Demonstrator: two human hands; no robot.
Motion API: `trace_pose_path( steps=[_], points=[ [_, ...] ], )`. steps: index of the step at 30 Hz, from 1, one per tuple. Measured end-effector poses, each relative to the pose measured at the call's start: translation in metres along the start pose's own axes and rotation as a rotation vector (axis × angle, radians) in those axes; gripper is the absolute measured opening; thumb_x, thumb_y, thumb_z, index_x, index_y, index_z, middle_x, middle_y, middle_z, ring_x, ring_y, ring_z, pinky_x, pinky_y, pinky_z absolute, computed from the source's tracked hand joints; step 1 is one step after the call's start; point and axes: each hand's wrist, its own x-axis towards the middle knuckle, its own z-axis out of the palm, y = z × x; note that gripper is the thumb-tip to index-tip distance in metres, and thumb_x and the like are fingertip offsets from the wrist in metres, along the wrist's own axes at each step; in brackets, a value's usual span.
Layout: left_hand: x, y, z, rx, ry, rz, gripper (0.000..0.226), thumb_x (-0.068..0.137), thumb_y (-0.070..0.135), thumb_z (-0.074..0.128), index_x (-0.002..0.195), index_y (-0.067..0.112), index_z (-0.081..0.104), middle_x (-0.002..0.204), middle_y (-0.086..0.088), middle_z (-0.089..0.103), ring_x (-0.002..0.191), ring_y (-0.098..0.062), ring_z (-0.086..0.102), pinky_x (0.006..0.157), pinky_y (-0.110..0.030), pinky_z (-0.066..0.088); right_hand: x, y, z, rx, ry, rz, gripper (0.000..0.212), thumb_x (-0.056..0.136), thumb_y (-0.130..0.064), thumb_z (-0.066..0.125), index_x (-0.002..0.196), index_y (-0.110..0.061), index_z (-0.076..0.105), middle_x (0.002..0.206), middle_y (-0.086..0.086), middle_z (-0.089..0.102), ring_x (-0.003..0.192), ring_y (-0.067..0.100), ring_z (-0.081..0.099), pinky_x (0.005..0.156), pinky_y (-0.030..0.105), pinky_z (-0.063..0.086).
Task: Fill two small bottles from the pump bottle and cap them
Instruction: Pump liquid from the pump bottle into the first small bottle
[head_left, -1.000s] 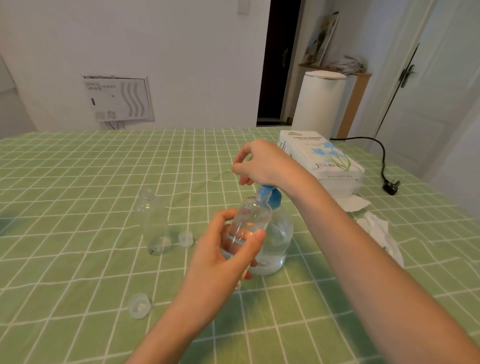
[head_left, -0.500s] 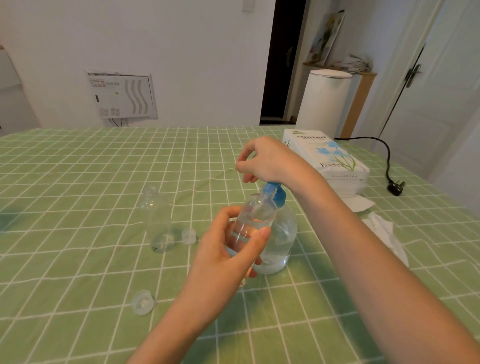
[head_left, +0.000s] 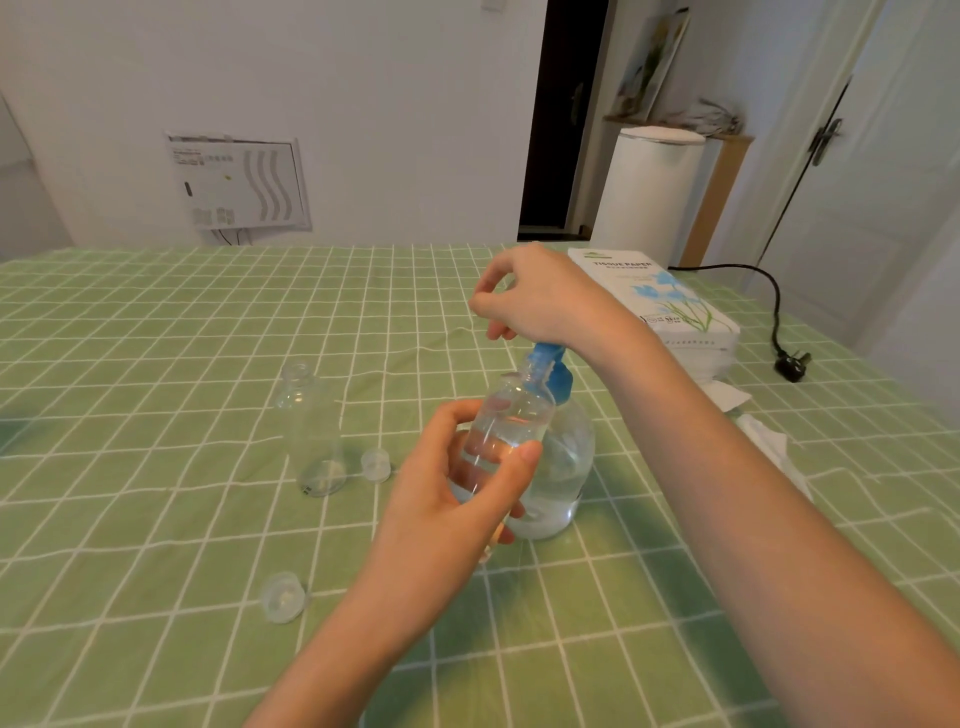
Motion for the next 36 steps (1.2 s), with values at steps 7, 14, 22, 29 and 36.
trace_pose_path(
  steps=[7, 14, 22, 29, 36],
  points=[
    [0.0004, 0.0010, 0.0002, 0.007, 0.002, 0.007, 0.039, 0.064, 0.049, 0.062, 0.098, 0.031, 0.058, 0.083, 0.004, 0.069, 0.060, -0.005, 0.061, 0.049, -0.017, 0.049, -0.0015, 0.0001, 0.0010, -0.011, -0.055, 0.008, 0.013, 0.090, -0.019, 0.056, 0.097, -0.013, 0.065, 0.070, -0.002, 0.069, 0.086, 0.018, 0.071, 0.072, 0.024, 0.052],
    [-0.0014, -0.0026, -0.0005, 0.026, 0.020, -0.013, 0.037, 0.066, 0.046, 0.063, 0.097, 0.028, 0.059, 0.076, 0.004, 0.067, 0.059, -0.007, 0.061, 0.049, -0.017, 0.049, -0.0031, 0.0037, 0.0084, 0.002, -0.063, 0.026, 0.012, 0.090, -0.020, 0.057, 0.098, -0.014, 0.064, 0.070, -0.003, 0.068, 0.085, 0.017, 0.071, 0.070, 0.024, 0.051],
    [-0.0016, 0.0001, -0.0003, 0.010, -0.010, 0.006, 0.036, 0.065, 0.050, 0.062, 0.097, 0.033, 0.059, 0.084, 0.007, 0.069, 0.064, -0.006, 0.062, 0.052, -0.018, 0.051, -0.0011, 0.0001, -0.0009, -0.039, -0.015, -0.001, 0.012, 0.091, -0.023, 0.054, 0.099, -0.018, 0.062, 0.079, 0.001, 0.073, 0.085, 0.017, 0.070, 0.074, 0.028, 0.052],
    [0.0002, 0.0002, -0.0002, 0.001, -0.002, 0.005, 0.037, 0.066, 0.048, 0.063, 0.098, 0.030, 0.059, 0.082, 0.005, 0.069, 0.060, -0.006, 0.061, 0.050, -0.019, 0.050, -0.0008, 0.0003, 0.0031, -0.013, -0.063, 0.011, 0.011, 0.090, -0.018, 0.054, 0.095, -0.014, 0.064, 0.067, -0.004, 0.067, 0.082, 0.017, 0.069, 0.074, 0.026, 0.052],
    [-0.0011, -0.0013, -0.0007, 0.014, 0.004, -0.022, 0.039, 0.066, 0.047, 0.063, 0.099, 0.027, 0.058, 0.069, 0.010, 0.065, 0.056, -0.003, 0.061, 0.048, -0.015, 0.047, -0.0037, 0.0032, 0.0067, 0.030, -0.060, 0.032, 0.012, 0.090, -0.020, 0.055, 0.093, -0.014, 0.065, 0.070, -0.002, 0.069, 0.086, 0.018, 0.070, 0.078, 0.029, 0.053]
  ],
)
